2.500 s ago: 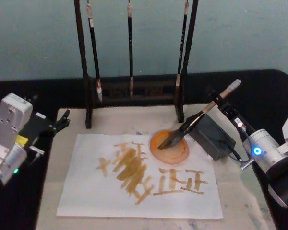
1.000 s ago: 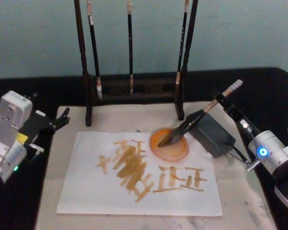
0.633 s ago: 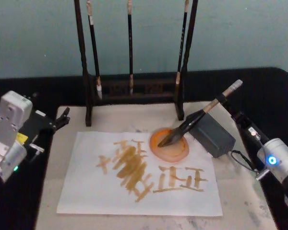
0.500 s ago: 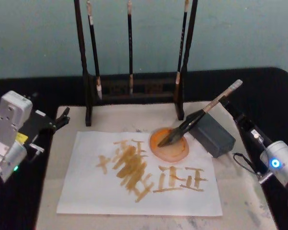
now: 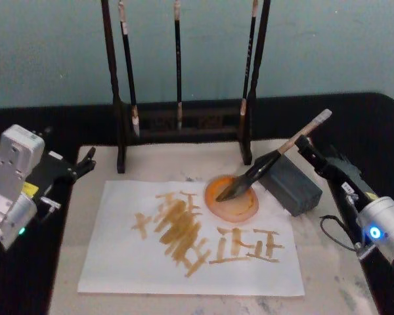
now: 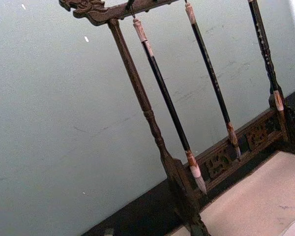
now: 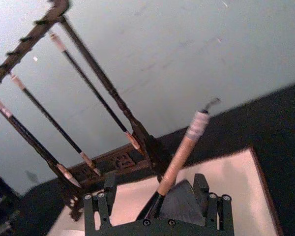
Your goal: Pick up the brush from the inkstone, write on the paper, then place the brush back to its original position.
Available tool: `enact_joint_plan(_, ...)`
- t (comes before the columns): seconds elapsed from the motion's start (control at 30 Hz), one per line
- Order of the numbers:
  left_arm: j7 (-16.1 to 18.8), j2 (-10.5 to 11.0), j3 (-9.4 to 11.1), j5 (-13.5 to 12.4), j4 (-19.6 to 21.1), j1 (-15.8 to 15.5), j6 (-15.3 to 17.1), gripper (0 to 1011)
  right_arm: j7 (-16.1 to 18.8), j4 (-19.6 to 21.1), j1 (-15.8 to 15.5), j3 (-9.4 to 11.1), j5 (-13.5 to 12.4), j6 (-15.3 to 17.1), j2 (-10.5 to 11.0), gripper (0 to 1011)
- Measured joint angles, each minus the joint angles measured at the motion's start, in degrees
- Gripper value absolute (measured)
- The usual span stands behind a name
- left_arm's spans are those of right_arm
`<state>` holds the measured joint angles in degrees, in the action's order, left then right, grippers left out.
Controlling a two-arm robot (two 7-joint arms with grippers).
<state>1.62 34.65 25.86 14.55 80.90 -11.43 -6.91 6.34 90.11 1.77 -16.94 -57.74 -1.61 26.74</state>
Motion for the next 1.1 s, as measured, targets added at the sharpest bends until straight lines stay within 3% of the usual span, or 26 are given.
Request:
enact_joint_plan(0.03,0.0,0.0,0.0,-0.01,0.0,0.0,0.0,1010,-1.06,0.58,0.04,-0.59,2.67,-0.84,0.07,1000)
enact_joint_plan(0.17,0.0,0.0,0.0,0.0,0.0,0.0,0.0,1010,-3.08,1.24,0.49,-2.06,8.0,-2.31,0.12,1000)
enact_joint_plan(0.2,0.0,0.0,0.0,0.0,0.0,0.0,0.0,1010,-4.21,1.35,0.85,-2.77,10.76,-2.87,0.09,1000)
enact_joint_plan(0.37,0.0,0.0,0.0,0.0,0.0,0.0,0.0,1010,-7.38,0.96,2.06,-5.07,19.03,-4.13,-0.38,1000)
enact_joint_plan(0.67,0.0,0.0,0.0,0.0,0.0,0.0,0.0,1010,-11.92,-2.29,3.97,-8.14,31.04,-6.1,-1.81,1000)
enact_joint_plan(0.7,0.0,0.0,0.0,0.0,0.0,0.0,0.0,1010,-11.92,-2.29,3.97,-8.14,31.04,-6.1,-1.81,1000)
enact_joint_plan(0.8,0.0,0.0,0.0,0.0,0.0,0.0,0.0,1010,-13.12,-3.78,4.33,-8.81,34.17,-6.63,-2.61,1000)
enact_joint_plan(1.1,0.0,0.0,0.0,-0.01,0.0,0.0,0.0,1010,-13.88,-5.95,4.43,-9.02,37.35,-6.86,-3.8,1000)
